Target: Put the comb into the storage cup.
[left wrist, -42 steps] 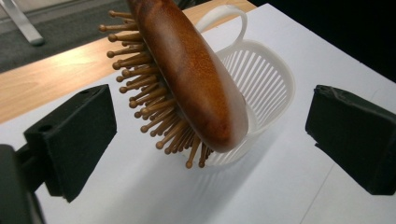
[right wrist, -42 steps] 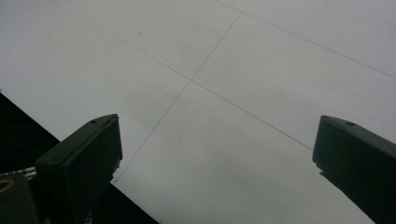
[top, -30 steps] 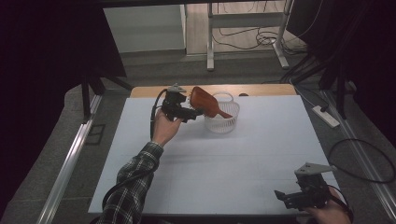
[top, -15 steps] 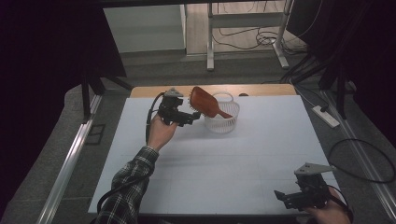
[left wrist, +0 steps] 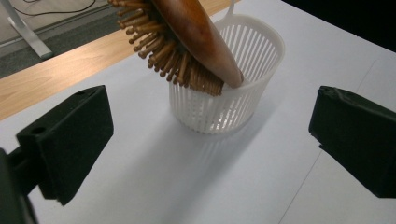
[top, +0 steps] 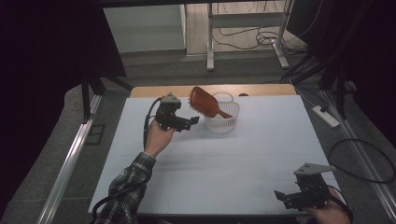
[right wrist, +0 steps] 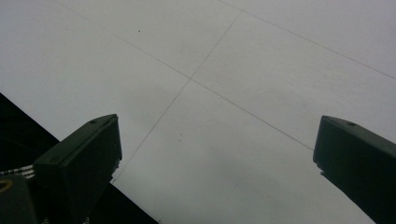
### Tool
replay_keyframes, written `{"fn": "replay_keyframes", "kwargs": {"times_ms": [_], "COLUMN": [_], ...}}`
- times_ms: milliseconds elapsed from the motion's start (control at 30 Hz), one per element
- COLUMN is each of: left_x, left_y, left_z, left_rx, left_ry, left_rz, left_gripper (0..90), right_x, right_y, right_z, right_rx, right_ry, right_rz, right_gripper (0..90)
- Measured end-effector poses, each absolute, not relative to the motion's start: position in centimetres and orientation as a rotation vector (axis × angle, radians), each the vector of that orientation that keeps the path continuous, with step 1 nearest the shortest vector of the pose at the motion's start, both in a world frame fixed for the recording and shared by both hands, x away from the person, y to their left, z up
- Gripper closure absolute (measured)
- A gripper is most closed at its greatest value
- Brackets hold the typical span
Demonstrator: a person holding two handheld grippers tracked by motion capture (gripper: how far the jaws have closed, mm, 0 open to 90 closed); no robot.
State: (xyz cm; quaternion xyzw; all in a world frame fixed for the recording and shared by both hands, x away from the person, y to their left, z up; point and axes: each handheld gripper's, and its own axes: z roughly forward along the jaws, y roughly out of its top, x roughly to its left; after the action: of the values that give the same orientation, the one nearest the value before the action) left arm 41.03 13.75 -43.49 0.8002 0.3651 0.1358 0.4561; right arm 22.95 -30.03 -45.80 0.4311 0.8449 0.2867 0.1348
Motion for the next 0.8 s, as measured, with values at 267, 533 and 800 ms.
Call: {"fn": "replay_keyframes", "kwargs": {"times_ms": [267, 533, 800], "left_x": [40.5, 40.1, 39.5], "left_y": [14.5, 14.5, 14.5], "left_z": [-44.1, -44.4, -44.4], "left_rx": [1.96, 1.959, 1.983], "left_ry": [0.905, 0.91, 0.905], "left_rz": [0.318, 0.295, 0.295], "left_gripper": [0.0, 0.0, 0.0], "right_x": [23.0, 22.9, 22.8], "right_y": [-30.0, -30.0, -30.0], "right_z": [-45.8, -45.8, -45.7], "right_rx": [1.243, 1.238, 1.232], "right_ry": [2.449, 2.444, 2.442], "right_rz": [0.827, 0.834, 0.829], "right_gripper": [1.0, 1.0, 1.0]}}
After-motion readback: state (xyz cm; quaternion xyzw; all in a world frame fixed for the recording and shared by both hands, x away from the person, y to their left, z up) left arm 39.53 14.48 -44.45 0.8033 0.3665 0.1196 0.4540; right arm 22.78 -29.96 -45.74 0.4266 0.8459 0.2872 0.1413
